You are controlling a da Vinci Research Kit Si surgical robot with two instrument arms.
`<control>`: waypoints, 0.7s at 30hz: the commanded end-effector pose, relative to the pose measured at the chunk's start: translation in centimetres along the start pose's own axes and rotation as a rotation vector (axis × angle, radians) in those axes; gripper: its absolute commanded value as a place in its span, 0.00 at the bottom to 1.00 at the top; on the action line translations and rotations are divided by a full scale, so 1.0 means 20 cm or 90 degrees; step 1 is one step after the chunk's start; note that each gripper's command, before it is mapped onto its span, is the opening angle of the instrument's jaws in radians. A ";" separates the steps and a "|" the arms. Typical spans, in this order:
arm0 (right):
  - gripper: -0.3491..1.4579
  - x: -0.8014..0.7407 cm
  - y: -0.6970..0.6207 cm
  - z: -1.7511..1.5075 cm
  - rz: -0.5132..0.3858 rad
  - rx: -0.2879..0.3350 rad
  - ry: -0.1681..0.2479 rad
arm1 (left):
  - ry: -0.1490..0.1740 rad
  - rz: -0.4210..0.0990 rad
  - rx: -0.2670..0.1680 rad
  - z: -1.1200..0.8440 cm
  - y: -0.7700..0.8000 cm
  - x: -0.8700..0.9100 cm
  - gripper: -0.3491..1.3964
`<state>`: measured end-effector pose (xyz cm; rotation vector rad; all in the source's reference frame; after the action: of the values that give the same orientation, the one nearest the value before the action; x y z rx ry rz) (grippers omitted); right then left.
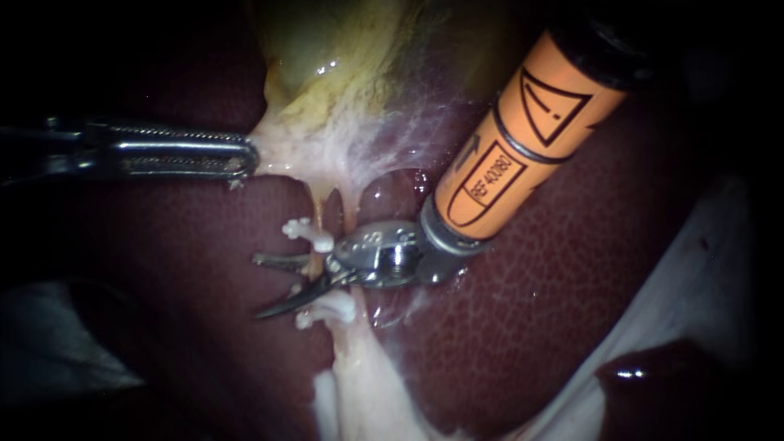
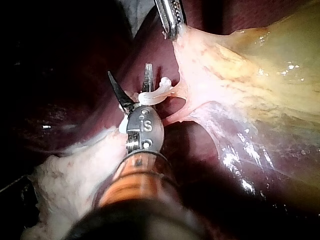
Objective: Go to the cutting position left tube
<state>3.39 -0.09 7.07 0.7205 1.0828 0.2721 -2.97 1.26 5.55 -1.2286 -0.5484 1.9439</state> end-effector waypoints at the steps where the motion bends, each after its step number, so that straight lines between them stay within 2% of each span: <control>1: 0.91 0.001 -0.001 0.000 0.012 0.001 0.004 | 0.000 0.000 0.001 0.000 0.000 0.000 0.00; 8: 0.94 0.007 -0.006 0.000 0.043 0.008 0.020 | 0.000 0.000 0.001 0.000 0.000 0.000 0.00; 13: 0.96 0.016 -0.011 -0.006 0.066 0.017 0.045 | 0.000 0.000 0.001 0.000 0.000 0.000 0.00; 18: 0.95 0.022 -0.015 -0.011 0.073 0.023 0.050 | 0.000 0.000 0.001 0.000 0.000 0.000 0.00; 21: 0.95 0.023 -0.016 -0.012 0.078 0.024 0.053 | 0.000 0.000 0.001 0.000 0.000 0.000 0.00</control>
<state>3.35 0.02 6.46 0.8160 1.1267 0.3898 -2.97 1.26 5.55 -1.2272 -0.5468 1.9437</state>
